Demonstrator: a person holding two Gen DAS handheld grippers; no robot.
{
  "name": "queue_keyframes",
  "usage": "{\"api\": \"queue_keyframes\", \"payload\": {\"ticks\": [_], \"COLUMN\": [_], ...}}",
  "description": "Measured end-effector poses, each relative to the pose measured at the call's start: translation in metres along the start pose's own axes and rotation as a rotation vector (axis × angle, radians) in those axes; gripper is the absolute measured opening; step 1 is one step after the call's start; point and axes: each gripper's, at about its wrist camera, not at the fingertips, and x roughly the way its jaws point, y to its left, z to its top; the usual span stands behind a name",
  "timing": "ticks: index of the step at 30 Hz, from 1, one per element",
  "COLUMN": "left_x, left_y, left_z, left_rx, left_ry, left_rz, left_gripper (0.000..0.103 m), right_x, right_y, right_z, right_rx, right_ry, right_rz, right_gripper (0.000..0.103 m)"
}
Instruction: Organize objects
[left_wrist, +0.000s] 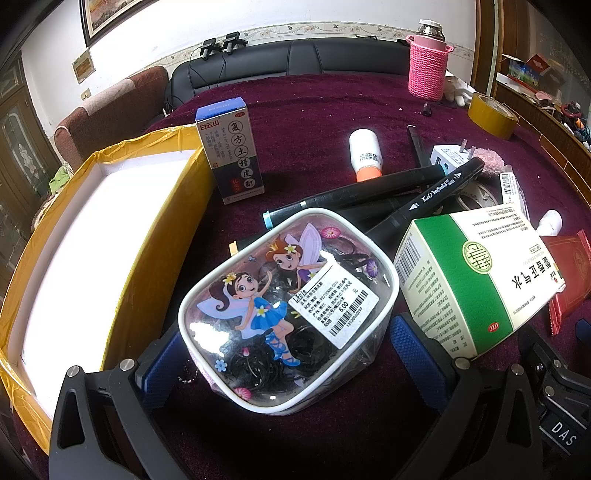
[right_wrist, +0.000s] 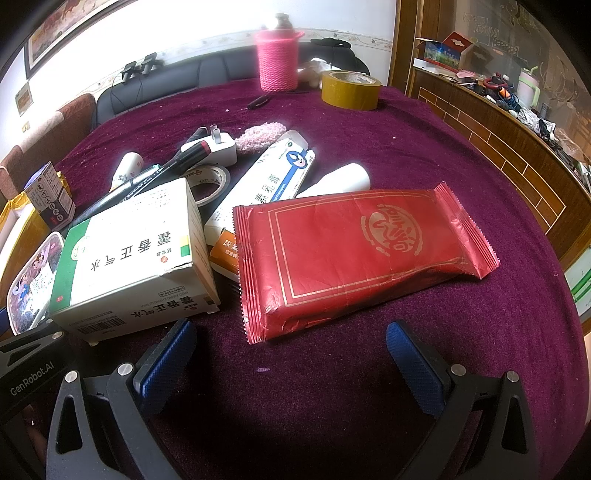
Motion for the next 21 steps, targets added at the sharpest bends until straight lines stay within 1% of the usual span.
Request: {"api": "queue_keyframes", "payload": {"ticks": [21], "left_x": [0.0001], "left_y": [-0.0001], "left_z": [0.0001], "left_rx": [0.000], "left_ry": [0.001], "left_rz": [0.000], "left_gripper": [0.103], "right_x": [0.0029], "right_y": [0.0004], "right_z": [0.0009], "right_rx": [0.000], "right_ry": [0.000], "right_rz": [0.001], "right_gripper": [0.103]}}
